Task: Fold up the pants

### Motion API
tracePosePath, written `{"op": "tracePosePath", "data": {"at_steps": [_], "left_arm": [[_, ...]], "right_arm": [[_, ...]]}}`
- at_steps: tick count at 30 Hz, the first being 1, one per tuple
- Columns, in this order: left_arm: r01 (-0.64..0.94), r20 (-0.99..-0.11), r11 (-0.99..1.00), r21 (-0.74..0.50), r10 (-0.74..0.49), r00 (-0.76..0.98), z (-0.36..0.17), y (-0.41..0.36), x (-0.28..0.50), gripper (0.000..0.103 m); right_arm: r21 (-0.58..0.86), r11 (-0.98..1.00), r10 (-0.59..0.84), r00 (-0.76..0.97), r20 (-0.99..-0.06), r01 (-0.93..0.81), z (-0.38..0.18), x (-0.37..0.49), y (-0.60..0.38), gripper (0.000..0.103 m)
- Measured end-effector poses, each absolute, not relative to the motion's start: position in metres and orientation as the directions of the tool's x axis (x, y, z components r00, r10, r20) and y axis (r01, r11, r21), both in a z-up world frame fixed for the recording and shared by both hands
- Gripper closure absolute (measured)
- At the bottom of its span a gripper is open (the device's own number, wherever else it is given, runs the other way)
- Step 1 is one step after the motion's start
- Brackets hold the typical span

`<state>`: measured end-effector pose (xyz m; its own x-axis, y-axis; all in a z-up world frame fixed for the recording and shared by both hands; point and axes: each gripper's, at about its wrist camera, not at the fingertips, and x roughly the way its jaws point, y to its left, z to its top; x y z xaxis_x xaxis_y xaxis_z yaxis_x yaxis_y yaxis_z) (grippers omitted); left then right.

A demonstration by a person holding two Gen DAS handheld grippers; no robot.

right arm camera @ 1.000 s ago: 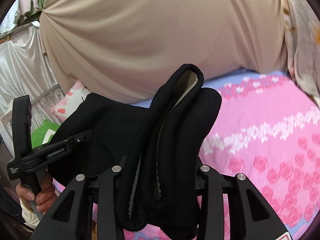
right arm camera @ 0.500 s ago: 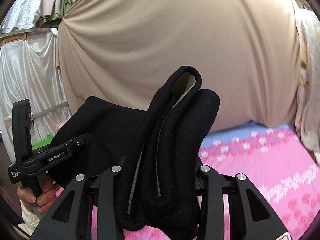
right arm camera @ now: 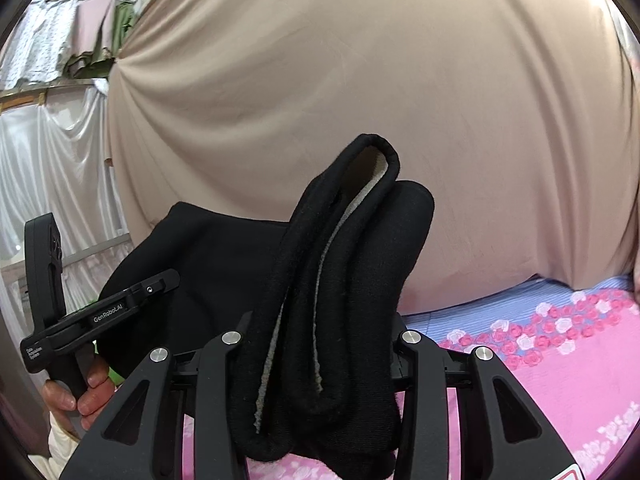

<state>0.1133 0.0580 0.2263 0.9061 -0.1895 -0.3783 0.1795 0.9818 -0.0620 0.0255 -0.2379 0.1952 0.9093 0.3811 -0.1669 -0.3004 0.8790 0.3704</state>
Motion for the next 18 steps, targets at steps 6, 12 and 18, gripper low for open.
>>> {"op": "tracePosePath", "data": {"at_steps": [6,12,18], "left_arm": [[0.164,-0.451,0.983,-0.077,-0.181,0.874,0.173,0.053,0.176,0.074],[0.156,-0.561,0.983,-0.101,-0.186,0.806,0.104,0.048,0.237,0.074],[0.159,-0.748,0.986,-0.044,-0.137,0.649,0.007,0.036,0.281,0.071]], "right_arm": [[0.420,0.869,0.384,0.893,-0.237,-0.262,0.153,0.092,-0.246,0.067],[0.505,0.843,0.393,0.855,-0.338,-0.187,0.088,0.155,-0.259,0.067],[0.473,0.878,0.367,0.739,-0.565,-0.075,0.007,0.204,-0.257,0.063]]}}
